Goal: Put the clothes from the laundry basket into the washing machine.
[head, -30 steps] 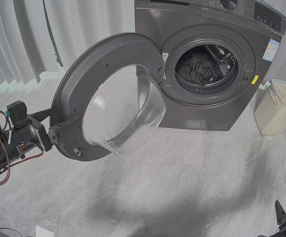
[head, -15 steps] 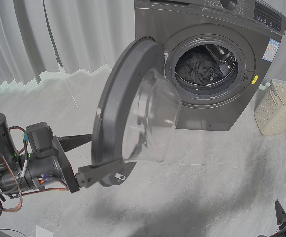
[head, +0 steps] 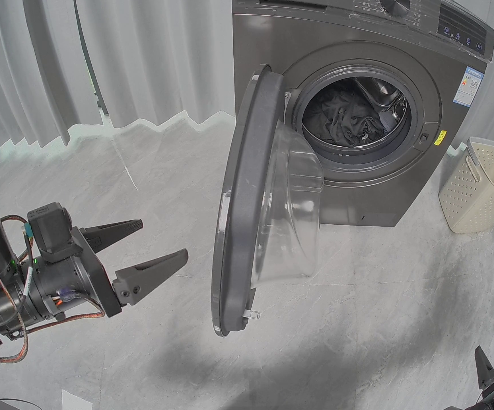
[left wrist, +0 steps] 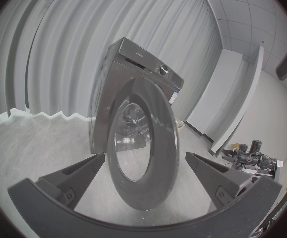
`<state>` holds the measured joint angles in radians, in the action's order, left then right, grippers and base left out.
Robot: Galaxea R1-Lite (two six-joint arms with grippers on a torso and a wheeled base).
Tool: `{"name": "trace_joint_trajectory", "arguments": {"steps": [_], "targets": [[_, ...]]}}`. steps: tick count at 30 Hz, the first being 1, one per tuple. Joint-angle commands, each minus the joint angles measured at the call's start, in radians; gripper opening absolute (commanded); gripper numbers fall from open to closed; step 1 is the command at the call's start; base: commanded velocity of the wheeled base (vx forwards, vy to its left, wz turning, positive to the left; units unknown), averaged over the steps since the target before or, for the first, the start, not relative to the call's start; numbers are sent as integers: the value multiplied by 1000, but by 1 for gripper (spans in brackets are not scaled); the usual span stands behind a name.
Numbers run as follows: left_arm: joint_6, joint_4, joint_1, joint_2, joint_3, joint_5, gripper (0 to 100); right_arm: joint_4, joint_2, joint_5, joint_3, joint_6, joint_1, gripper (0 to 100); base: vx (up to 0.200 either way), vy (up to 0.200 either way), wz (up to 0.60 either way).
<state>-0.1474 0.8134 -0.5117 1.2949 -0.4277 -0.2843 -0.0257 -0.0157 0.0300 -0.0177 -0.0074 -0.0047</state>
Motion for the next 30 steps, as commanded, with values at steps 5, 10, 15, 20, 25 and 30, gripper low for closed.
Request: {"name": "trace_joint_trajectory", "arguments": {"steps": [5,10,15,20,25,30], "targets": [[14,20,36,116,-23,17,100,0,13,1,8,0,0,100,0,0,0],[19,128,-1,281,-86,68,100,0,13,1,8,0,0,100,0,0,0],[3,197,-87,422,-181,132,100,0,13,1,7,0,0,100,0,0,0],[-14,276,-156,552,-284,171,100,0,13,1,8,0,0,100,0,0,0],[-18,316,-182,655,-427,195,100,0,13,1,8,0,0,100,0,0,0],[-18,319,-177,693,-485,194,100,0,13,1,8,0,0,100,0,0,0]]}}
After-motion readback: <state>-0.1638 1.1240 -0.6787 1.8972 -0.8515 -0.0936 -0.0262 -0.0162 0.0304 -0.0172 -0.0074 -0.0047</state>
